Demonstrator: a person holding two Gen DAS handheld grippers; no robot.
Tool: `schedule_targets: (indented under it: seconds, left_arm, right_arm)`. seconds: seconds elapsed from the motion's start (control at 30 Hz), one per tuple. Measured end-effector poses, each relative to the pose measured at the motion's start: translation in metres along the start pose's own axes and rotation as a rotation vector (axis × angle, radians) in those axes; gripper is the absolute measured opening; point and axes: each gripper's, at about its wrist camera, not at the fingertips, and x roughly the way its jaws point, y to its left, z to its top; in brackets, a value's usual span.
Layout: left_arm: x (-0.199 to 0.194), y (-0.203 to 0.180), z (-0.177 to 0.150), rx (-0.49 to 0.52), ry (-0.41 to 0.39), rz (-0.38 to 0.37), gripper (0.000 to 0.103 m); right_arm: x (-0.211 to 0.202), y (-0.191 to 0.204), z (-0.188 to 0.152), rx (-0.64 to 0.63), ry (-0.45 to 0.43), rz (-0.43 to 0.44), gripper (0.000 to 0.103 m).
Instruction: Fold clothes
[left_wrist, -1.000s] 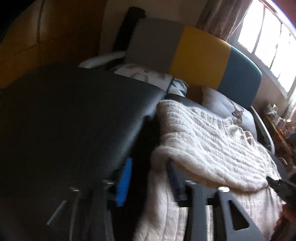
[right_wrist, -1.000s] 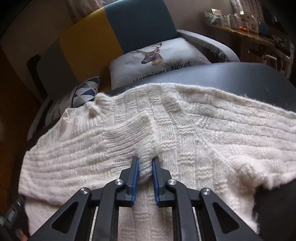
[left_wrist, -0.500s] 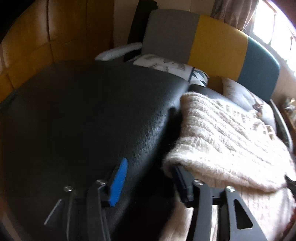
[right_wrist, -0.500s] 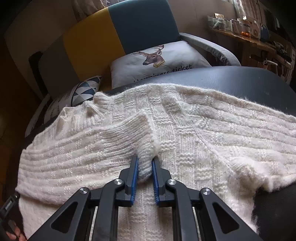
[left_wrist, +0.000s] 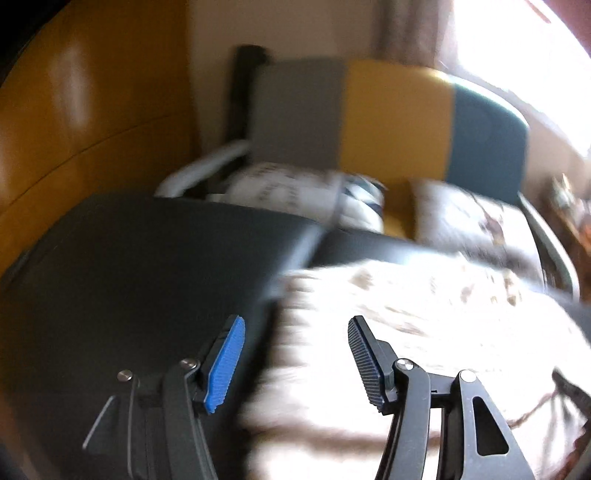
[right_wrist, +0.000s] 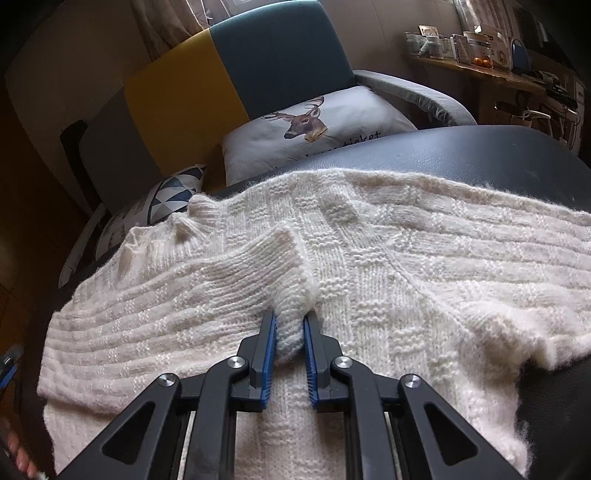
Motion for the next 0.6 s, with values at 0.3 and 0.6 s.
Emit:
schedule_targets:
  seconds: [0.3,0.6]
  left_arm:
    - [0.052,0.027,-0.020,-0.119,0.122,0.071,0.100]
    - [0.055,0.031,-0.022,-0.151,0.121,0.057,0.101]
  right_arm:
    - [0.000,0.006,-0.003,-0.030,-0.017,-0.033,0.012]
    - [-0.055,0.038,0.008,-0.128,-0.143,-0.062,0.025]
